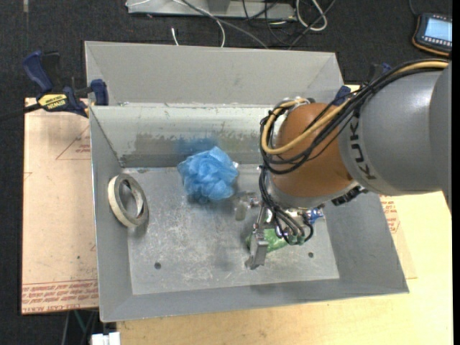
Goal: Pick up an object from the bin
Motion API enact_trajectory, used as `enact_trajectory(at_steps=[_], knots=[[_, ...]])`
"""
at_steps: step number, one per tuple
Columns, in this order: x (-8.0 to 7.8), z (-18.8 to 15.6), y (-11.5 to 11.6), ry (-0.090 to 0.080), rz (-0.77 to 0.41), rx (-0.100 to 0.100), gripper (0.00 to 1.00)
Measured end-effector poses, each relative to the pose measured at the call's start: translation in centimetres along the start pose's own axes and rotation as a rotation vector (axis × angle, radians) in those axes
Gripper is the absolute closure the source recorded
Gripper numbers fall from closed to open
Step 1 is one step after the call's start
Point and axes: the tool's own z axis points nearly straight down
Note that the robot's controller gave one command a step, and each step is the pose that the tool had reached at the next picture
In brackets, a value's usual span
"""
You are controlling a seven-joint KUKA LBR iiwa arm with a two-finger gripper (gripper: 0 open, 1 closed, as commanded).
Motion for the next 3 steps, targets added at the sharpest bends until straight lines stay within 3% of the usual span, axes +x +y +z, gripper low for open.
enact_trajectory(at_steps=[1,2,3], knots=[[-0.2,-0.4,0.0,-0.007,0.002,0.0,0.0],[-2.6,6.6,-9.3,-0.004,-0.204,0.001,0.0],[-4.2,2.8,-8.4,-0.015,-0.35,-0.002,0.0]])
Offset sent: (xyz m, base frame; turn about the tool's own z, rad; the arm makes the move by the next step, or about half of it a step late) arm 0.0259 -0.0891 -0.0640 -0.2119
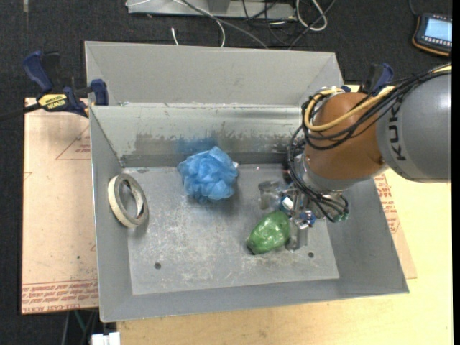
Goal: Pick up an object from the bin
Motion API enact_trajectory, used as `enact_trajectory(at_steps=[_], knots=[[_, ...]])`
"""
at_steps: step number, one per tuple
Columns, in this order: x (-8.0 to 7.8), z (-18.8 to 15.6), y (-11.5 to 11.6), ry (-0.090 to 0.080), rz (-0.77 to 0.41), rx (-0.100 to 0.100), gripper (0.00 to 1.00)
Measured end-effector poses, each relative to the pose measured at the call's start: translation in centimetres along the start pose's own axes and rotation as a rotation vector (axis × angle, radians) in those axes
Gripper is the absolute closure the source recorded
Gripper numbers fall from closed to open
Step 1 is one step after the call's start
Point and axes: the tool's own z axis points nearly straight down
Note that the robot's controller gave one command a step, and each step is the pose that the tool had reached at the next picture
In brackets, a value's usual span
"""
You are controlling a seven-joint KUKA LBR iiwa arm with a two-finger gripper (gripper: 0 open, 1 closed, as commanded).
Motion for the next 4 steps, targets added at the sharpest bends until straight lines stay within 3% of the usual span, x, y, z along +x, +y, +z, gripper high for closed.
enact_trajectory(at_steps=[1,2,3,4], knots=[[1.5,0.7,1.2,0.012,0.031,-0.004,0.0],[1.6,3.7,0.3,0.002,0.087,-0.002,0.0],[1.2,3.4,0.3,-0.003,-0.06,0.001,1.0],[1.2,3.3,0.3,-0.003,-0.06,0.001,1.0]])
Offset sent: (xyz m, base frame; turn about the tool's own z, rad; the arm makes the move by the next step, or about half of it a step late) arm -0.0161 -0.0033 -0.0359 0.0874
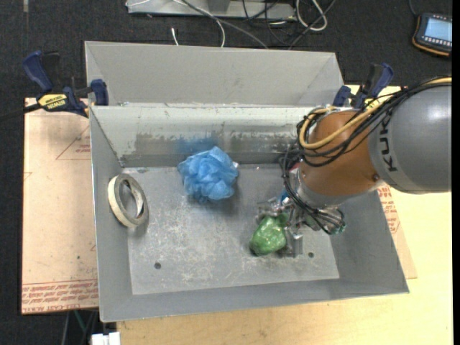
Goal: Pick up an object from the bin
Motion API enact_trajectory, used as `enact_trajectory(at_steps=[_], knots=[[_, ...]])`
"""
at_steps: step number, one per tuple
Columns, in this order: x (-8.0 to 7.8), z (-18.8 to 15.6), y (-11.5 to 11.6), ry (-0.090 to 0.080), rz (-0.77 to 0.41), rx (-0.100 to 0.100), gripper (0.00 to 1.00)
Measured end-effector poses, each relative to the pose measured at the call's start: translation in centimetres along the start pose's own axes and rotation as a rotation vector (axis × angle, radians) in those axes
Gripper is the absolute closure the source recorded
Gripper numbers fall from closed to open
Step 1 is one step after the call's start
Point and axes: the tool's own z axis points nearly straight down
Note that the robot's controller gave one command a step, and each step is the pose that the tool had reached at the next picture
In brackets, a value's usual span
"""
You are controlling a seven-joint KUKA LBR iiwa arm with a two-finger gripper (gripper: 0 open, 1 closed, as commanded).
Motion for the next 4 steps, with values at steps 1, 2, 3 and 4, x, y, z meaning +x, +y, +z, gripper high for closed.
enact_trajectory(at_steps=[1,2,3,4], knots=[[0.2,-2.8,0.2,0.008,0.001,-0.005,1.0],[0.0,-6.5,0.1,0.002,0.001,-0.002,1.0],[-0.2,-7.5,0.1,-0.002,0.003,-0.001,1.0],[-0.2,-8.3,0.2,-0.001,0.005,-0.002,1.0]])
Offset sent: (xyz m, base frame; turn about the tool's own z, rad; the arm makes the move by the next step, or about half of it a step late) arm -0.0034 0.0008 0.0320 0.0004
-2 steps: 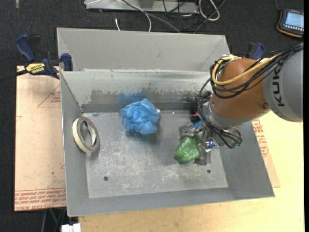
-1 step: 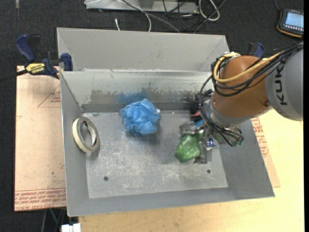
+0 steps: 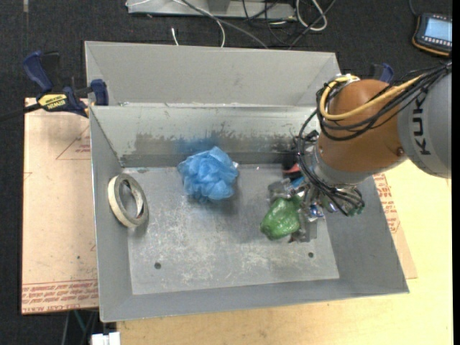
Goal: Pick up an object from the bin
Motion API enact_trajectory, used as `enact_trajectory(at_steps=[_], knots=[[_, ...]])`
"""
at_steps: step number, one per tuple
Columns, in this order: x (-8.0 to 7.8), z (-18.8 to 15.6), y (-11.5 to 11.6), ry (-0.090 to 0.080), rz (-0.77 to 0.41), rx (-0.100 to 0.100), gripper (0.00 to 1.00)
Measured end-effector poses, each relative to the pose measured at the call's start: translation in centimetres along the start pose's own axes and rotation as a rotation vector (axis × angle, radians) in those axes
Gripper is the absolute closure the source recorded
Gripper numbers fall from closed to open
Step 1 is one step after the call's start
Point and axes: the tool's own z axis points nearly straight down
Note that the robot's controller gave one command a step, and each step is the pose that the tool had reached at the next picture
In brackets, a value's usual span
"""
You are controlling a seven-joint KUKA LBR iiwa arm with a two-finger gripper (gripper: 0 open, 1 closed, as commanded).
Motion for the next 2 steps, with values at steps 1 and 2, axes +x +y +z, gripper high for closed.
enact_trajectory(at_steps=[1,2], knots=[[-0.06,-0.6,0.02,-0.001,0.002,0.0,1.0],[-0.1,-1.1,0.03,-0.003,0.003,0.0,1.0]])
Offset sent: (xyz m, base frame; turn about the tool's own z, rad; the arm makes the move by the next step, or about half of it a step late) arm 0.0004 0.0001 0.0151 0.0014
